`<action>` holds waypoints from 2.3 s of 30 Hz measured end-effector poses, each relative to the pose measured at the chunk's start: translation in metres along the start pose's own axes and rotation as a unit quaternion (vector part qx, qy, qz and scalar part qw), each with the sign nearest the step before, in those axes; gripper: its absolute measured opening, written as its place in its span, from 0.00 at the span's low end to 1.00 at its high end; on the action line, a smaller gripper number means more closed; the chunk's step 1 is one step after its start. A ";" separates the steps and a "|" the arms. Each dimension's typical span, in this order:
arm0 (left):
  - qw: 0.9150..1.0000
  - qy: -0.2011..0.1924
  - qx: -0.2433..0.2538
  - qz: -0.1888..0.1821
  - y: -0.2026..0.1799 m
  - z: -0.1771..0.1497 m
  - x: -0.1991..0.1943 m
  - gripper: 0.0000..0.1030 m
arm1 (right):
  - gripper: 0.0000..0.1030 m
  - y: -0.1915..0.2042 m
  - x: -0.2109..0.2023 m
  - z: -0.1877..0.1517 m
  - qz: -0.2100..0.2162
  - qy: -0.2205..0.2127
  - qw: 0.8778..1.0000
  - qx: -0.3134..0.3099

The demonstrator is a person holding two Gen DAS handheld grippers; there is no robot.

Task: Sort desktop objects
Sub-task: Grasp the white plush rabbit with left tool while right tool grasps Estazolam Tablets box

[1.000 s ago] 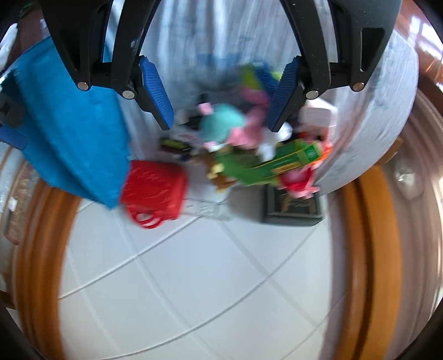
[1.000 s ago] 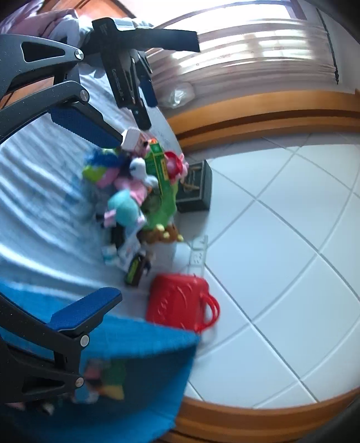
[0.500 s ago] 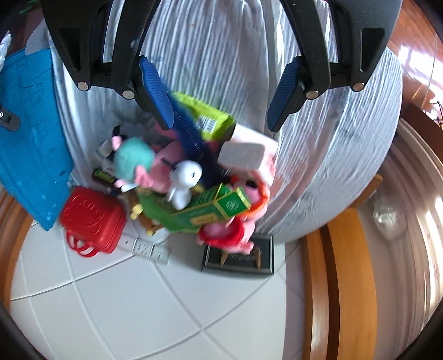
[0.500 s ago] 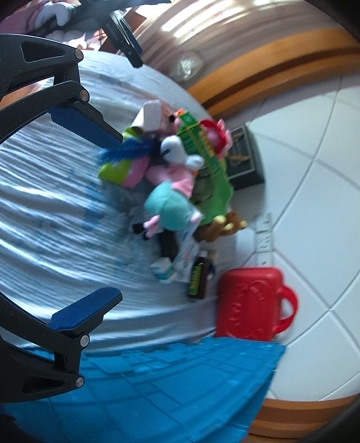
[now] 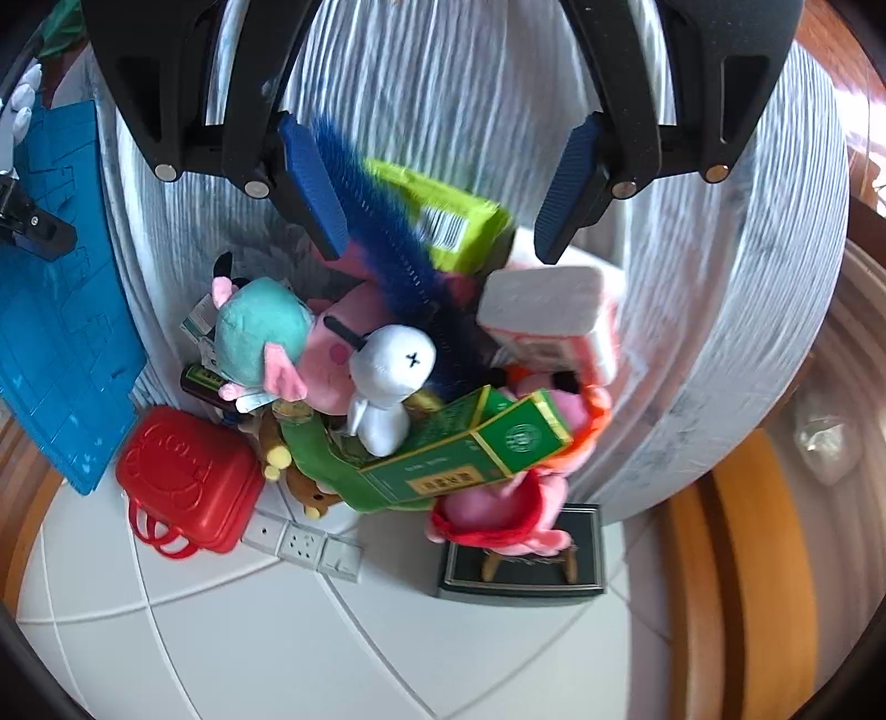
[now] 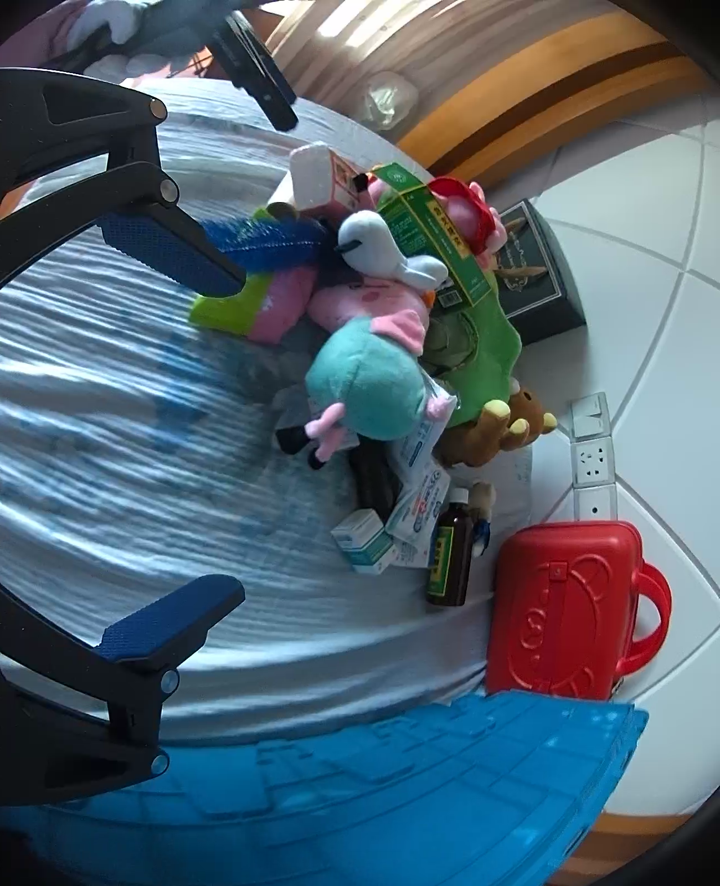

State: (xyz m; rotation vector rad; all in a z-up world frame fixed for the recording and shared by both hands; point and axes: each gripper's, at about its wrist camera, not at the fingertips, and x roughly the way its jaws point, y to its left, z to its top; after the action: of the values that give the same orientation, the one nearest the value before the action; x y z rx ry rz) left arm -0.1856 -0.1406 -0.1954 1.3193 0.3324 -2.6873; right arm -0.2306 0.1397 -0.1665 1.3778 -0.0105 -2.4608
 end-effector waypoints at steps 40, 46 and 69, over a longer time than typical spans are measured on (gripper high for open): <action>0.995 0.095 0.034 -0.014 -0.035 0.059 0.186 0.57 | 0.84 -0.114 0.200 0.076 -0.062 0.083 0.994 0.028; 0.995 0.097 0.033 -0.015 -0.039 0.064 0.192 0.57 | 0.87 -0.105 0.220 0.081 -0.065 0.090 0.994 -0.018; 0.999 0.045 0.028 -0.014 -0.041 0.042 0.118 0.53 | 0.65 -0.067 0.143 0.051 -0.052 0.034 0.998 -0.023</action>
State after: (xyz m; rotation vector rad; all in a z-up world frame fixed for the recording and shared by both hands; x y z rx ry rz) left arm -0.2984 -0.1141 -0.2586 1.4644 0.2888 -2.6853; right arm -0.3599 0.1557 -0.2685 1.4772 0.1350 -2.4793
